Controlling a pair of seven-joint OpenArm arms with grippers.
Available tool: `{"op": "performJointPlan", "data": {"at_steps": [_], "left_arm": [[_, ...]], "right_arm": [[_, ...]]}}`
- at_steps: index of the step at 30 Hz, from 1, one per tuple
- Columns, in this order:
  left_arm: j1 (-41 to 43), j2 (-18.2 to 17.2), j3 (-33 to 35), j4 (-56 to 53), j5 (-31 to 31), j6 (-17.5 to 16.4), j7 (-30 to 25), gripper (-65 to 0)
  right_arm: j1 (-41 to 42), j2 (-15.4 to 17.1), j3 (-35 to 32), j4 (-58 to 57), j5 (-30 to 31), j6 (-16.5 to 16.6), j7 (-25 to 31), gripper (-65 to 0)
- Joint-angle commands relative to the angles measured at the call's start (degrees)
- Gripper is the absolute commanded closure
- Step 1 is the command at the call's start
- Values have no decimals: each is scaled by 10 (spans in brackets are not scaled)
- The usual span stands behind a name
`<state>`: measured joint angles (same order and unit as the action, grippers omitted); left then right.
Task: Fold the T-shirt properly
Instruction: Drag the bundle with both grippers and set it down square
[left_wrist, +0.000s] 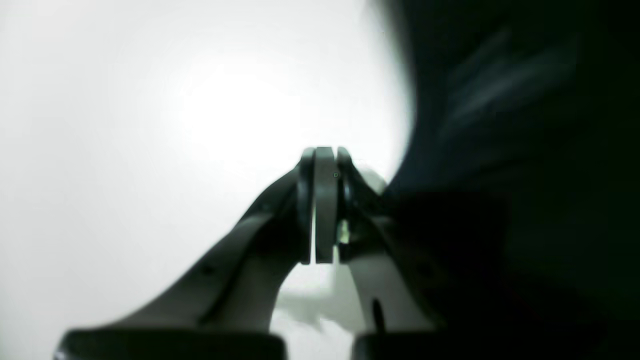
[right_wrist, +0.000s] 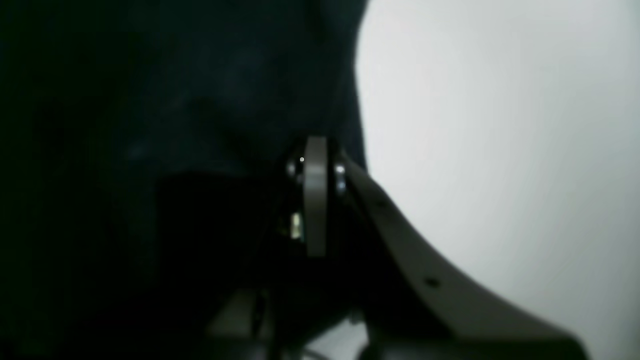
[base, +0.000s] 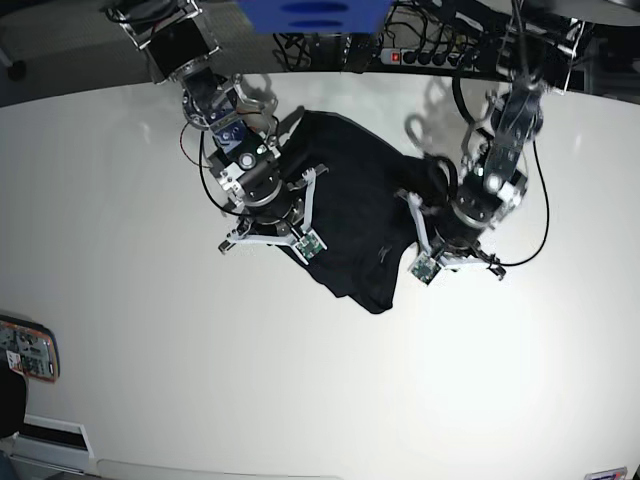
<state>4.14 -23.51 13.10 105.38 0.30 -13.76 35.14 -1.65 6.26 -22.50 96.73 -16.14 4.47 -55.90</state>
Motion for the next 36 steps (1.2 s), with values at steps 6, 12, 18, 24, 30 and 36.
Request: {"op": "performJointPlan", "data": {"at_steps": [6, 12, 18, 24, 30, 36], "left_arm": [[105, -3, -3, 126, 72, 2, -3, 0], [196, -1, 0, 127, 104, 2, -6, 0], [156, -1, 3, 2, 107, 2, -8, 0], [133, 0, 3, -44, 107, 2, -41, 0], [59, 0, 10, -119, 108, 2, -63, 0], [-13, -2, 70, -180, 108, 2, -64, 0]], "right_arm": [[56, -1, 1, 24, -1, -3, -29, 0], [100, -1, 1, 11, 2, -3, -29, 0], [110, -1, 0, -68, 2, -3, -23, 0], [106, -1, 0, -82, 2, -3, 9, 0], [46, 8, 0, -60, -1, -3, 10, 0], [1, 40, 0, 3, -1, -3, 7, 0]]}}
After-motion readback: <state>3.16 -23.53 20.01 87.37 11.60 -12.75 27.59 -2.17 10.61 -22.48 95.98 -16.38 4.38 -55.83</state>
